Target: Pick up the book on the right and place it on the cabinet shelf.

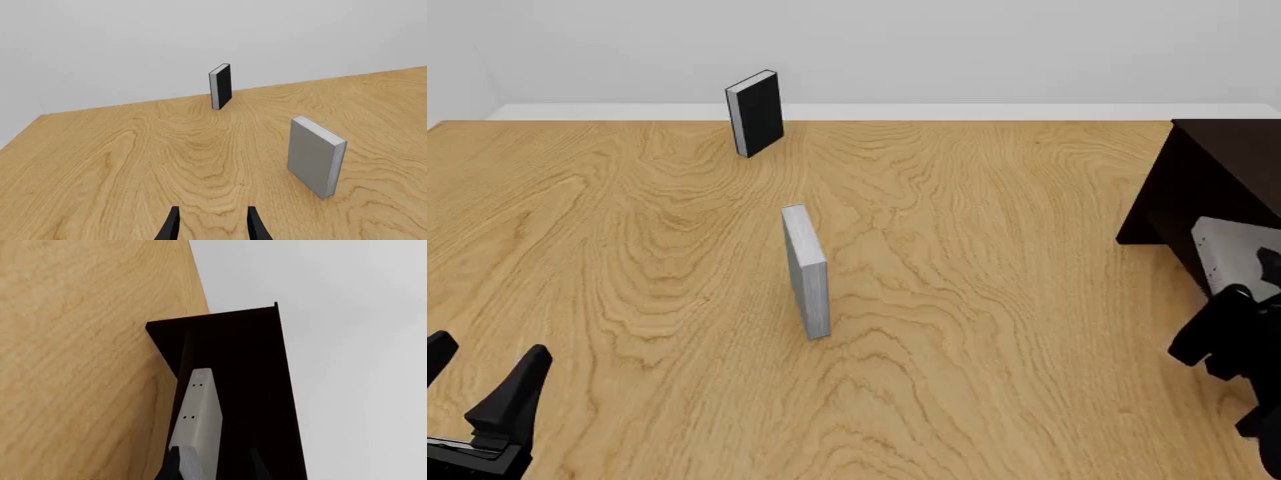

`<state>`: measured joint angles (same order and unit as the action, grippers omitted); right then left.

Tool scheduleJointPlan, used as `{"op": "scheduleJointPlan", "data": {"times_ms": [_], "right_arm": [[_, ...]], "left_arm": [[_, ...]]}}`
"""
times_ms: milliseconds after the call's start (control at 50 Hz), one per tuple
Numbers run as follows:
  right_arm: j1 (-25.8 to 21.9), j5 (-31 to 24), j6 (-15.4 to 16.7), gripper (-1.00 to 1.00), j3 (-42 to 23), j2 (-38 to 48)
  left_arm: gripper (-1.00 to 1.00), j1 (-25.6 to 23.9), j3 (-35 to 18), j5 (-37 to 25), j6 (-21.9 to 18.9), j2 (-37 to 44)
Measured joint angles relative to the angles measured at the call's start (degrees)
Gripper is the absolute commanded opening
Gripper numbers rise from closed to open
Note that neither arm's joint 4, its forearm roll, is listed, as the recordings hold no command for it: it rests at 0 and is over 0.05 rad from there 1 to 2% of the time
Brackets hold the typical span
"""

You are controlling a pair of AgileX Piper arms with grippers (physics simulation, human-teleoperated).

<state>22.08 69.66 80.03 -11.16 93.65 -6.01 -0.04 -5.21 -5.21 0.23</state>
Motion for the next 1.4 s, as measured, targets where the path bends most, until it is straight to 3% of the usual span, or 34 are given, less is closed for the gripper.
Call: {"op": "scheduleJointPlan", "data": {"times_ms": [640, 1100, 1260, 1400], "right_arm": [[-1.1, -0.2, 0.7, 1.0, 0.5, -0.7], [-9.1, 0.2, 0.7, 1.0, -3.1, 1.1], [-11.8, -2.5, -2.1, 1.0, -3.7, -1.5], [-14.8, -10.3, -6.8, 1.0, -5.5, -8.0]], "left_arm": [[1.0, -0.1, 0.0, 0.2, 0.1, 0.0], [1.0, 0.1, 0.0, 0.2, 0.1, -0.1], [1.0, 0.1, 0.0, 0.2, 0.1, -0.1], [1.0, 0.1, 0.0, 0.2, 0.1, -0.2]]}}
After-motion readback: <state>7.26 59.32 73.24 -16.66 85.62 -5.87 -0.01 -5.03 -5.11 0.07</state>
